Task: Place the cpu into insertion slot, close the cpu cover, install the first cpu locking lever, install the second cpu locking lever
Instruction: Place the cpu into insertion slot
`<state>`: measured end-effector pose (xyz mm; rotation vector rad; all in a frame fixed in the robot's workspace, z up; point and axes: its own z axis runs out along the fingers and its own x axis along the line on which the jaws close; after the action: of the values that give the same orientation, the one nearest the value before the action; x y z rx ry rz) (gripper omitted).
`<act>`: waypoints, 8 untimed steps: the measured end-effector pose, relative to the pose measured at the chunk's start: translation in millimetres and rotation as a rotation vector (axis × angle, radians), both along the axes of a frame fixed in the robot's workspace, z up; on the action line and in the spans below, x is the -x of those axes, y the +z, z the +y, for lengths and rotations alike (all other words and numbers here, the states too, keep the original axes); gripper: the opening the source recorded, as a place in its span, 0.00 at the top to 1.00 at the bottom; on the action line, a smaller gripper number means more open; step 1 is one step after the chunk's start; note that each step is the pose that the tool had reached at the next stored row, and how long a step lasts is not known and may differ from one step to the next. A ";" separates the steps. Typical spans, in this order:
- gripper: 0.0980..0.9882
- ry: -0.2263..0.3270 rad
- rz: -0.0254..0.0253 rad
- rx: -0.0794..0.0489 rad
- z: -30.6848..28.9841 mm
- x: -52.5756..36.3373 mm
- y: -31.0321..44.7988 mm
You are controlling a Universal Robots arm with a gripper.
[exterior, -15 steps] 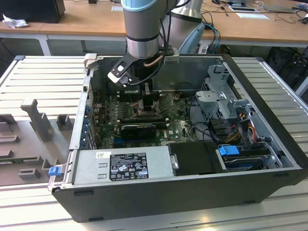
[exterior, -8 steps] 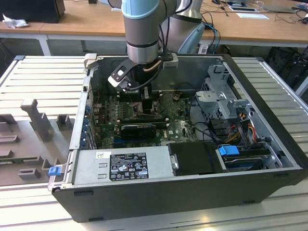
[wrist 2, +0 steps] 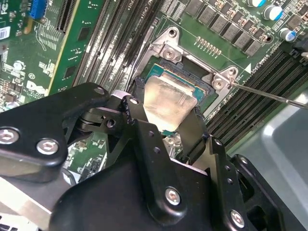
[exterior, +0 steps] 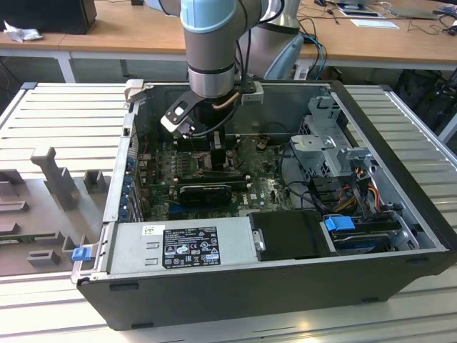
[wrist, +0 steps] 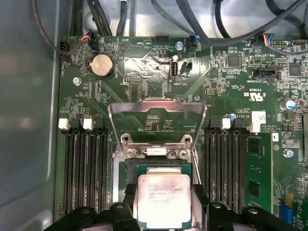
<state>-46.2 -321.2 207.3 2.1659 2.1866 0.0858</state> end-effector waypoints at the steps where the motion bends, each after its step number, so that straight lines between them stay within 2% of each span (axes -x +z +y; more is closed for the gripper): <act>1: 0.52 0.000 0.0007 0.000 0.6 0.1 -1.6; 8: 0.52 0.000 0.0021 0.000 3.2 0.0 -4.4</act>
<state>-46.2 -318.0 202.9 2.1674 2.1872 0.0836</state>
